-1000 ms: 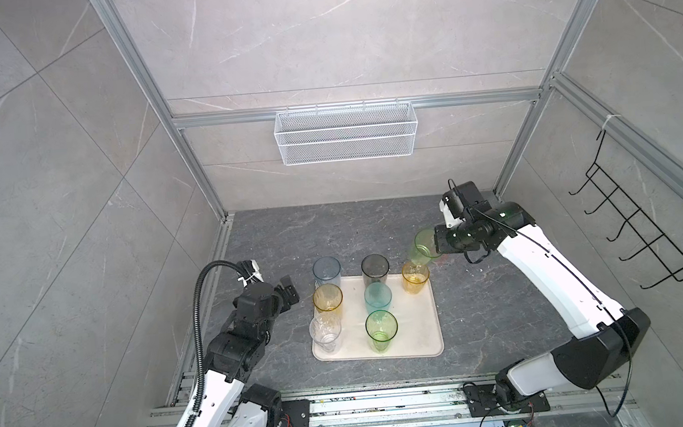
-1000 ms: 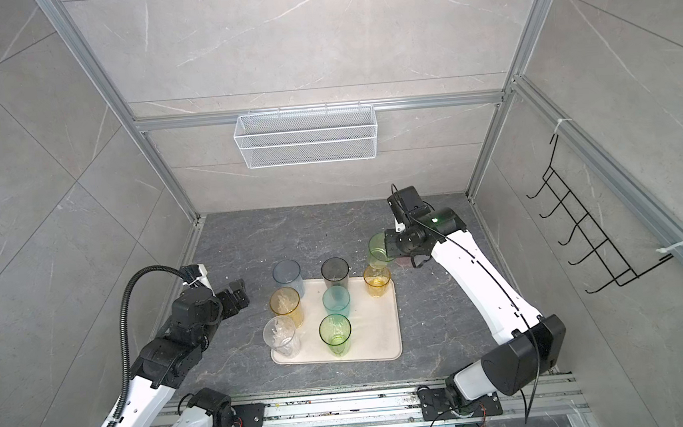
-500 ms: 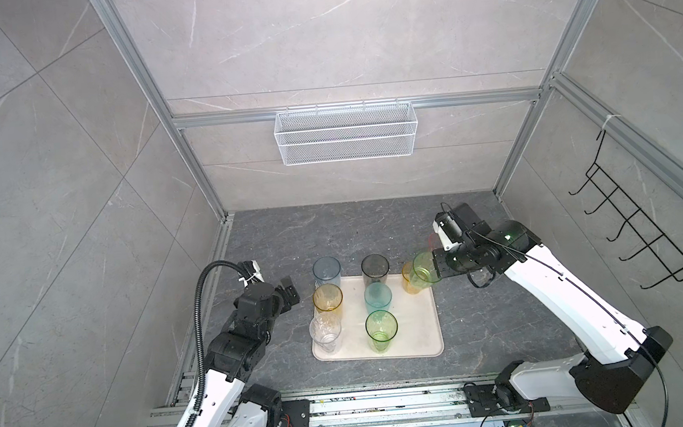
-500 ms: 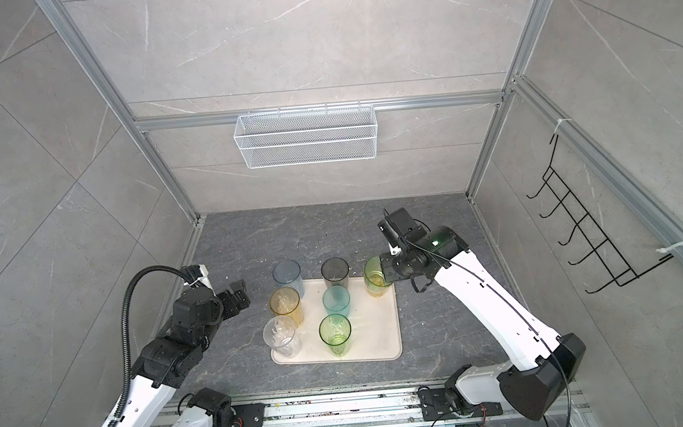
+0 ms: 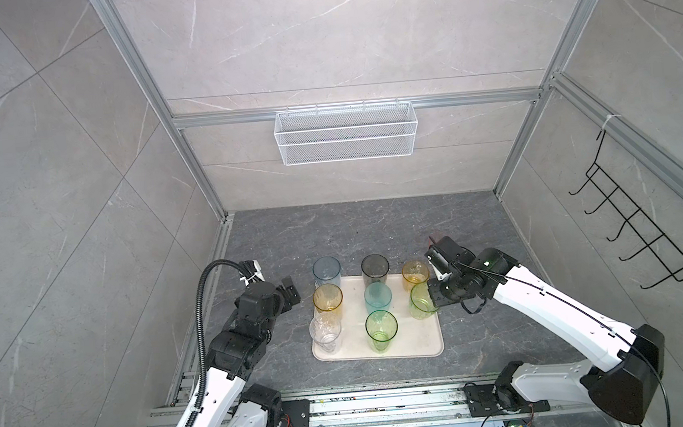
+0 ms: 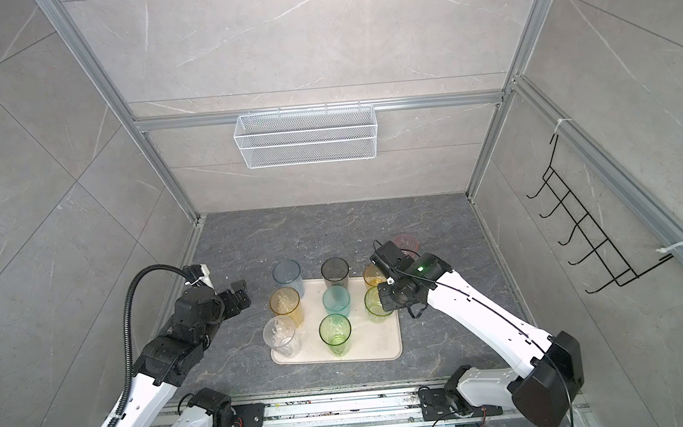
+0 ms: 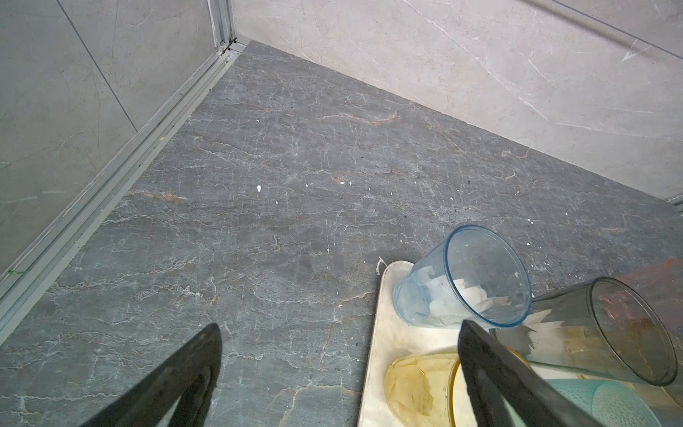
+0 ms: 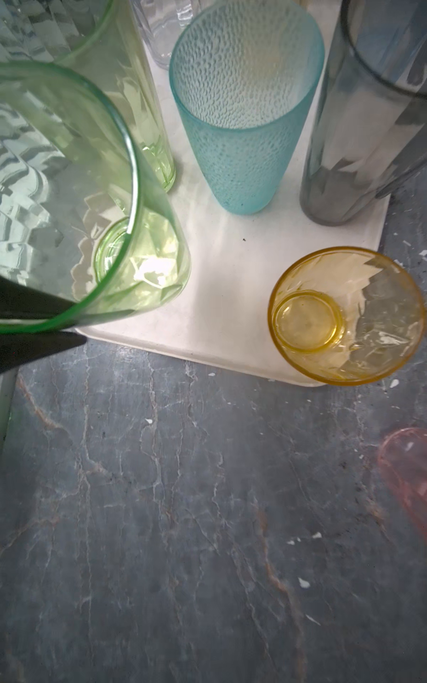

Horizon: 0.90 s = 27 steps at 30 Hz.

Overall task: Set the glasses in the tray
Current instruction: 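Lower the small green cup onto the tray beside the amber cup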

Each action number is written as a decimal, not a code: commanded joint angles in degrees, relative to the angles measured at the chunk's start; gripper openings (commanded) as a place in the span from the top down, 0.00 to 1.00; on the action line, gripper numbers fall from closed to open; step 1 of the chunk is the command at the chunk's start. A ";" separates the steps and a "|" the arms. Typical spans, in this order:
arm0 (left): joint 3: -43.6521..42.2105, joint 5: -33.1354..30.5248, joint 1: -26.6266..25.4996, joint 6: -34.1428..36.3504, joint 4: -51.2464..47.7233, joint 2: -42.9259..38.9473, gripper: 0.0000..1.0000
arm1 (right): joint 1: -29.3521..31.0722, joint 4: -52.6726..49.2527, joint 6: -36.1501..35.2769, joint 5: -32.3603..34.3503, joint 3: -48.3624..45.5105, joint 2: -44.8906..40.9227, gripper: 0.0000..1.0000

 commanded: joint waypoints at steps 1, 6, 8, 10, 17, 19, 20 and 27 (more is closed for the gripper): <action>0.30 0.41 0.33 -0.84 1.32 -0.06 0.00 | 0.20 4.94 2.07 -0.20 -1.55 0.02 1.00; 0.13 0.31 0.33 -0.82 1.23 -0.19 0.00 | 0.13 7.20 2.19 0.90 -3.48 1.85 1.00; 0.04 0.22 0.33 -0.78 1.22 -0.16 0.00 | 0.16 7.90 2.21 1.08 -4.06 2.51 1.00; 0.04 0.24 0.33 -0.79 1.22 -0.21 0.00 | 0.15 8.39 2.13 1.32 -4.49 2.99 1.00; 0.05 0.04 0.33 -0.79 1.30 0.24 0.00 | 0.16 9.03 1.86 2.75 -5.46 4.44 1.00; 0.04 0.09 0.33 -0.82 1.35 0.36 0.00 | 0.16 9.33 1.88 2.99 -5.80 4.68 1.00; -0.05 0.07 0.33 -0.81 1.39 0.42 0.00 | 0.16 9.49 1.84 3.01 -5.93 4.79 1.00; -0.14 0.13 0.33 -0.88 1.30 0.43 0.00 | 0.08 10.41 1.81 4.07 -6.96 5.90 1.00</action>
